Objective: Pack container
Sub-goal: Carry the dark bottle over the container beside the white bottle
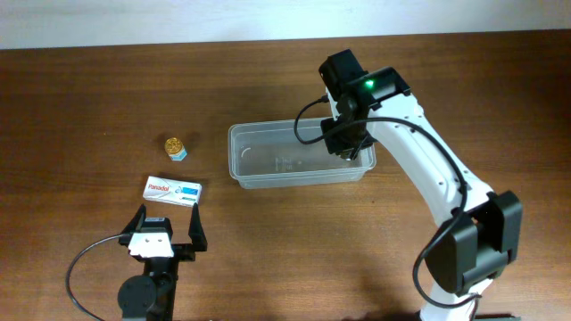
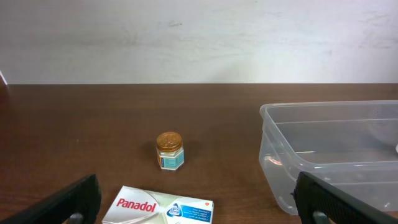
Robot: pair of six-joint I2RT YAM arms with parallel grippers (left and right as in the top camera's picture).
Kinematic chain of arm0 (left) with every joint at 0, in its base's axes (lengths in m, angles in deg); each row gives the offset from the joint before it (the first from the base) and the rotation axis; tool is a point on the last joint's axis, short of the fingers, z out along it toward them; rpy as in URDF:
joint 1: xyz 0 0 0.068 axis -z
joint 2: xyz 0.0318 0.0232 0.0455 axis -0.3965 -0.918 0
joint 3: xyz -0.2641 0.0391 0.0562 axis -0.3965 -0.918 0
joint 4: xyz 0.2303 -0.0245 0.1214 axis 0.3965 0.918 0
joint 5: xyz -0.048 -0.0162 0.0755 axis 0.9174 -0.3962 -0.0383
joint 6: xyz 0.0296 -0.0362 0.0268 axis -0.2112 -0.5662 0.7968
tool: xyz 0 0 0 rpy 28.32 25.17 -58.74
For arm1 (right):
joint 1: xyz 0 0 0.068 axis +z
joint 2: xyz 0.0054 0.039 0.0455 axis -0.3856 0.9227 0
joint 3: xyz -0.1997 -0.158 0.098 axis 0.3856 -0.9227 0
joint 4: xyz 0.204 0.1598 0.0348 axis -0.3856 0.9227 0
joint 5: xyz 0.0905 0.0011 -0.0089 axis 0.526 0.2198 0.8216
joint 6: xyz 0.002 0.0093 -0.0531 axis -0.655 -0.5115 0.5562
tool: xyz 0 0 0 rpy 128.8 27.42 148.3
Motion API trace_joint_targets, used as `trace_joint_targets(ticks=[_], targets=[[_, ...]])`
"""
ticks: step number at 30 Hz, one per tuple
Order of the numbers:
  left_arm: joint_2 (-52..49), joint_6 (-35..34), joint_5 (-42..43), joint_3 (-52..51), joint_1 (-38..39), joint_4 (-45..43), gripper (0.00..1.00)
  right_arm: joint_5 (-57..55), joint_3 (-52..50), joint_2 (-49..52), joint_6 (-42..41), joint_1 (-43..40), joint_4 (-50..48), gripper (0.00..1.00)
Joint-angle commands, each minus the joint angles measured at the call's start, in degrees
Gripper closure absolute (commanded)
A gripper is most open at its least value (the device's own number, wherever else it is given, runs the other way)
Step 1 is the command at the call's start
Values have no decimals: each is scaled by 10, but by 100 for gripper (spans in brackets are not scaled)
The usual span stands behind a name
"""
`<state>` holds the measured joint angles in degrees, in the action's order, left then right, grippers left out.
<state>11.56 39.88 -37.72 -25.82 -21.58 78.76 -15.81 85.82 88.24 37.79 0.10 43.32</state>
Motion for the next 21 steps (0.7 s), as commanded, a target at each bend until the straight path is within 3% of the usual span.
trace_joint_targets(ticks=[1,21], targets=[[4,9,3,-4,2,-3,1,-32,-3,12,-27,5,-2,81],[4,9,3,-4,2,-3,1,-35,-16,57,-136,5,1,81]])
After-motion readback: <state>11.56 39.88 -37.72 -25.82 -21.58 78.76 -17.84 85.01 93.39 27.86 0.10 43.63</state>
